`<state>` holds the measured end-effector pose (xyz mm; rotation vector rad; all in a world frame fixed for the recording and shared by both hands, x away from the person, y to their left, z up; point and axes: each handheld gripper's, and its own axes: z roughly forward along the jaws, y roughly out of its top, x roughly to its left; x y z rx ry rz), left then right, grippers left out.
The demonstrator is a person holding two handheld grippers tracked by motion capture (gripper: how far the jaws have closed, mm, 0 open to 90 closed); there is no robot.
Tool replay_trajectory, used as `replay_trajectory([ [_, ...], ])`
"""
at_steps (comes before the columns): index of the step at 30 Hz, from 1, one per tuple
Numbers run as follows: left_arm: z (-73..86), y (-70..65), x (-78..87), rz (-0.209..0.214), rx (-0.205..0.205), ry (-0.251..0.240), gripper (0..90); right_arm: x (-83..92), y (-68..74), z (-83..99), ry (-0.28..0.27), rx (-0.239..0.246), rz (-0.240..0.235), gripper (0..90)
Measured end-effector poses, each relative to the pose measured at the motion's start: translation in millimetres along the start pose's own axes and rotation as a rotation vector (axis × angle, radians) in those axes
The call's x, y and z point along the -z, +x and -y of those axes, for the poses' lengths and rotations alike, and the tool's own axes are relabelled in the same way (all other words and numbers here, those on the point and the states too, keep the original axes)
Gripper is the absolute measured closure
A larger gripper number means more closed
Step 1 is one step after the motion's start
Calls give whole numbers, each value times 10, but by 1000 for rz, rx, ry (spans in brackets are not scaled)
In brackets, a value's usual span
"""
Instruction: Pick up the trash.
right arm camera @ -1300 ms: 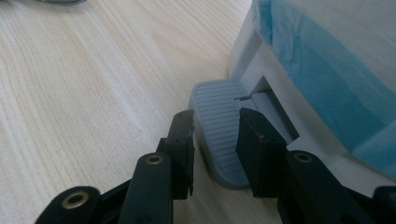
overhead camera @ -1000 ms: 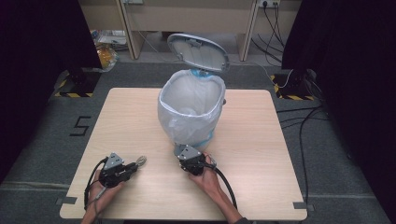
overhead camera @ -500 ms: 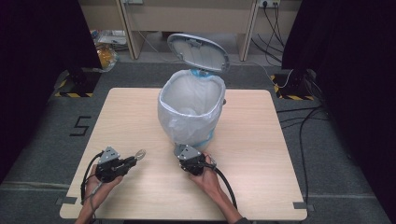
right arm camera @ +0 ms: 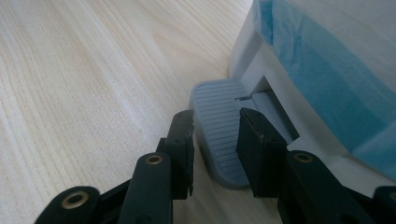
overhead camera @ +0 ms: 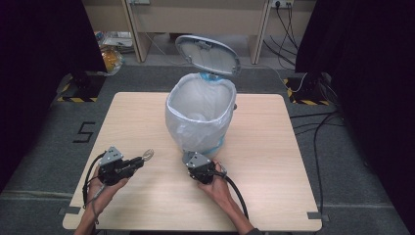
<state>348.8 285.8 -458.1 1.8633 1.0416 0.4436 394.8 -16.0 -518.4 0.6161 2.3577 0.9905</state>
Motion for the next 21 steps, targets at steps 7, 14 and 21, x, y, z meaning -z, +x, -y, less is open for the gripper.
replay_trajectory([
  [7, -139, -25, 15, 11, -9, -28, 805, 0, -3, 4, -4, 4, -1, 660],
  [14, -178, -28, 19, 23, -5, -39, 805, 0, -3, 4, -4, 2, -2, 660],
  [21, -230, -13, 56, 27, -2, -57, 805, 0, -4, 4, -4, 5, -1, 660],
])
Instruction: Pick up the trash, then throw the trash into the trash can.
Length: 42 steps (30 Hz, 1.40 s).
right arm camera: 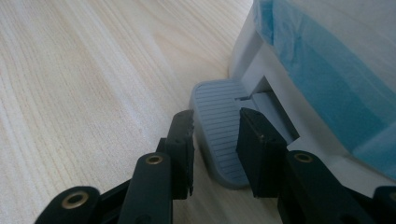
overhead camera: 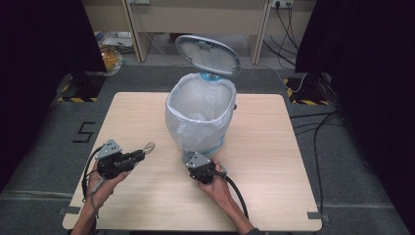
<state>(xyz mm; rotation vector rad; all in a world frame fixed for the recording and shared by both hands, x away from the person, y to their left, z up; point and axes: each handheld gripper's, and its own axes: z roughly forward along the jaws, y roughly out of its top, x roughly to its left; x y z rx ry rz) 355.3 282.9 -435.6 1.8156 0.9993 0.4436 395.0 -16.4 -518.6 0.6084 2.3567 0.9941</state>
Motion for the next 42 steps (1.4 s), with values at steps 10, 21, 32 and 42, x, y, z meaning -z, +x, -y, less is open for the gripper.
replay_trajectory([
  [10, -155, -6, 36, 4, -21, -23, 805, 0, -2, 0, 0, 1, -1, 660],
  [21, -338, -17, 86, 31, -37, -41, 806, -3, 5, -5, 3, 2, -1, 660],
  [32, -590, -31, 160, 47, -62, -72, 806, -1, 3, -6, 4, 10, 4, 660],
  [42, -878, -82, 227, 74, -89, -110, 806, -3, 5, -6, 4, 9, 1, 660],
])
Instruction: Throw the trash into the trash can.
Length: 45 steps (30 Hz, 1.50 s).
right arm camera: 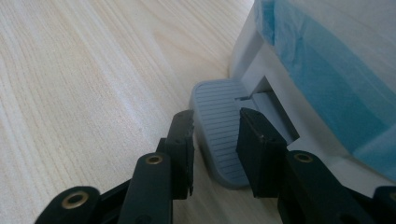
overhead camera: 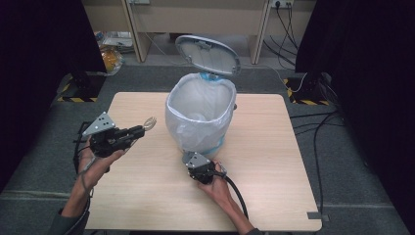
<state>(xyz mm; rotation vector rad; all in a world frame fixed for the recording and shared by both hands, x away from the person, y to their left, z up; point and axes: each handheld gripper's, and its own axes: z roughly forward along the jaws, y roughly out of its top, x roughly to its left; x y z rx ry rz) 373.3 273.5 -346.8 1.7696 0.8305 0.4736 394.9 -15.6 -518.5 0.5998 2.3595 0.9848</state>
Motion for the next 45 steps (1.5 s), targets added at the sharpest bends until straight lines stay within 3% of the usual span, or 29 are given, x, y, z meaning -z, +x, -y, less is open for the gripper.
replay_trajectory([
  [12, -310, -89, -74, 15, -46, -33, 806, 2, -4, -1, -1, 3, 0, 660],
  [28, -599, -113, -231, 40, -43, -66, 806, 0, 1, 0, 2, -2, -3, 660],
  [45, -910, -163, -583, 79, -39, -73, 806, 0, 1, 0, 0, 2, 0, 660],
])
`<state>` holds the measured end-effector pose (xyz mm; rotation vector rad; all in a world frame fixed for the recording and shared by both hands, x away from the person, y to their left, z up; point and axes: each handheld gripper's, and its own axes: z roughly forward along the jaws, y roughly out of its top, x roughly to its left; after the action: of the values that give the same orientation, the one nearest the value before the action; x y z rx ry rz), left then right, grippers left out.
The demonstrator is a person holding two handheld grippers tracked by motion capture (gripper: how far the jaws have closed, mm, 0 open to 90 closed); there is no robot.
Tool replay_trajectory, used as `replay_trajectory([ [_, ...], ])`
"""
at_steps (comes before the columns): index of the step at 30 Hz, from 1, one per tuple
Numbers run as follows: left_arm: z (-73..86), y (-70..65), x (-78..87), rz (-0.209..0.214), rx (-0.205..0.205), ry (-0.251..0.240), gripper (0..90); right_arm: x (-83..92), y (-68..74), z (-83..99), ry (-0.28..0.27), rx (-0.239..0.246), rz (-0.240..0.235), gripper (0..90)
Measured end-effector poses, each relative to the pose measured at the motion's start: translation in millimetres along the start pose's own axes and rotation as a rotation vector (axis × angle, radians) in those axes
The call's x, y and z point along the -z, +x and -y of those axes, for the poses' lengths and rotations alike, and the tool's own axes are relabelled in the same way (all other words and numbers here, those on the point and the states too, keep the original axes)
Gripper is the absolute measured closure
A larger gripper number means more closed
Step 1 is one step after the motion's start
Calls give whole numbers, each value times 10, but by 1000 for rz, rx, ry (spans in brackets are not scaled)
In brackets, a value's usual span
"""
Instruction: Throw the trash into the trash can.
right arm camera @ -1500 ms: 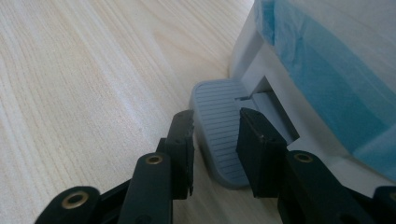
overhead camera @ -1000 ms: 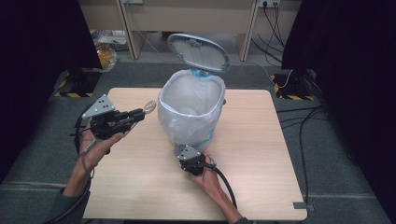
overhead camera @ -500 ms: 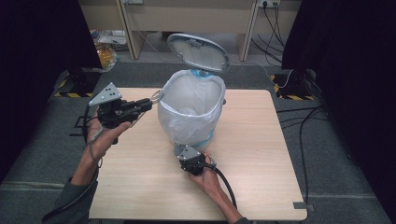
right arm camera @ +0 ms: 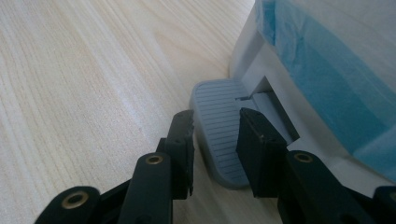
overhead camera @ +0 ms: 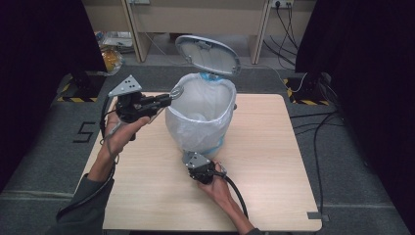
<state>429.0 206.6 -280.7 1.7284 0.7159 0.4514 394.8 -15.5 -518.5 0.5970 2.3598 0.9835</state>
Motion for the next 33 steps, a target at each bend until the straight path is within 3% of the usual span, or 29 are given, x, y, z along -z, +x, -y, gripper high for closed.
replay_trajectory([
  [33, -265, -5, -682, 22, 27, 19, 805, 1, -1, 2, -1, 3, -3, 659],
])
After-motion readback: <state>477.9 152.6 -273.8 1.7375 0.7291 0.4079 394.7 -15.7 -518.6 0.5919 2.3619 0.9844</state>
